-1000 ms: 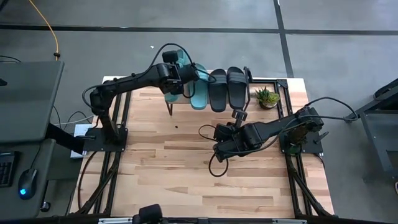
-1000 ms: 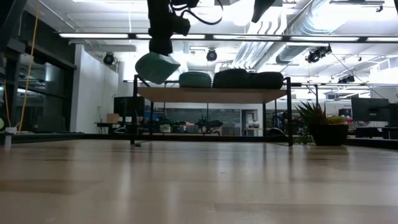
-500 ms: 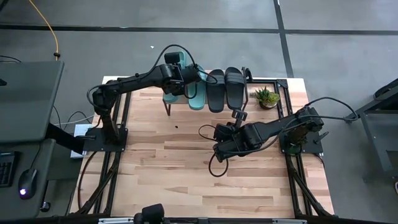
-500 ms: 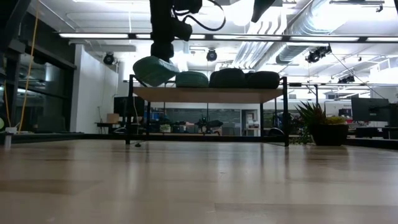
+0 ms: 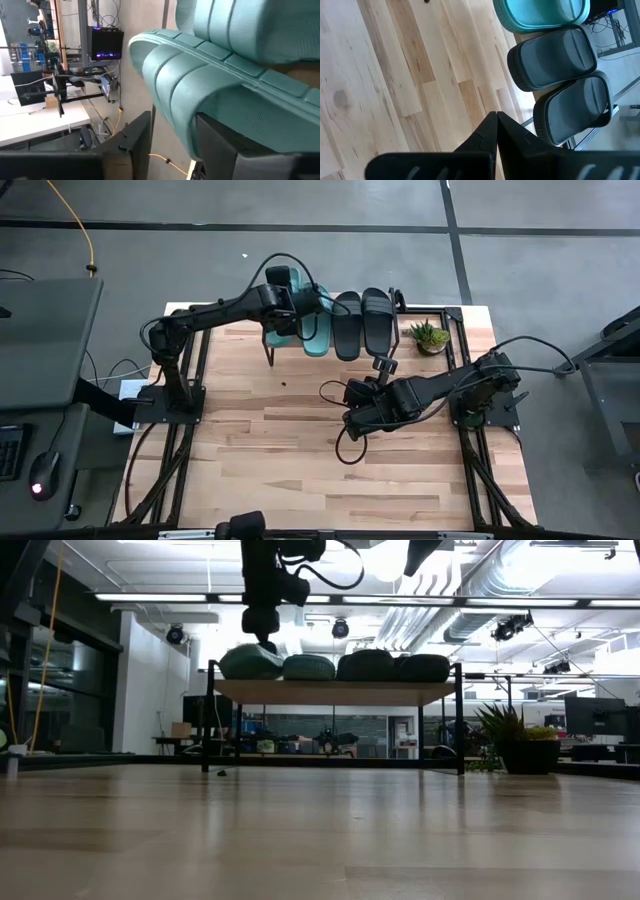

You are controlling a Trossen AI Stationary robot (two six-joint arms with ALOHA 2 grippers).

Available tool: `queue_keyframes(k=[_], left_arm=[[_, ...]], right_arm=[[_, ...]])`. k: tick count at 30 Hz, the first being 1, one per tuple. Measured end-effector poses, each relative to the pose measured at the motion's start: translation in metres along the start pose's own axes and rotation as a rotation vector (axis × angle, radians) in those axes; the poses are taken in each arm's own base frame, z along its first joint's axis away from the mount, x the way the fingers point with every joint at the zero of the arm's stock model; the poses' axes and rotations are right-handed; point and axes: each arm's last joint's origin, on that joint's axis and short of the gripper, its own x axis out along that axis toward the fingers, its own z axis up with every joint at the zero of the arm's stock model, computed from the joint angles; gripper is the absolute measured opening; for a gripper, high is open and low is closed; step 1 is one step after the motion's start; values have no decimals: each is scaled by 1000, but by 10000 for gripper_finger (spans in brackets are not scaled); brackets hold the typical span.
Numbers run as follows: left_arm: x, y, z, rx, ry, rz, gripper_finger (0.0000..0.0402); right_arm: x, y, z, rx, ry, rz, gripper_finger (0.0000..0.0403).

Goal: Pick and place slides into the shelf
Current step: Put the green slide on the shelf

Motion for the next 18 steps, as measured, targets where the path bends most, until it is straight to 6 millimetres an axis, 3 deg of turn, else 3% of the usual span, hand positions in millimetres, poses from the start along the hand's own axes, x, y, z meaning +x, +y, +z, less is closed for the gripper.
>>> queue_keyframes(k=[8, 12, 18], left_arm=[[-16, -1, 0, 7, -27, 28, 195], [-37, 20, -3, -79, -67, 21, 208], [-77, 65, -15, -294, -210, -116, 200]], right_arm=[[0, 0, 0, 0, 0, 0, 0], [0, 0, 0, 0, -4, -6, 0], [0, -1, 1, -5, -25, -40, 0]])
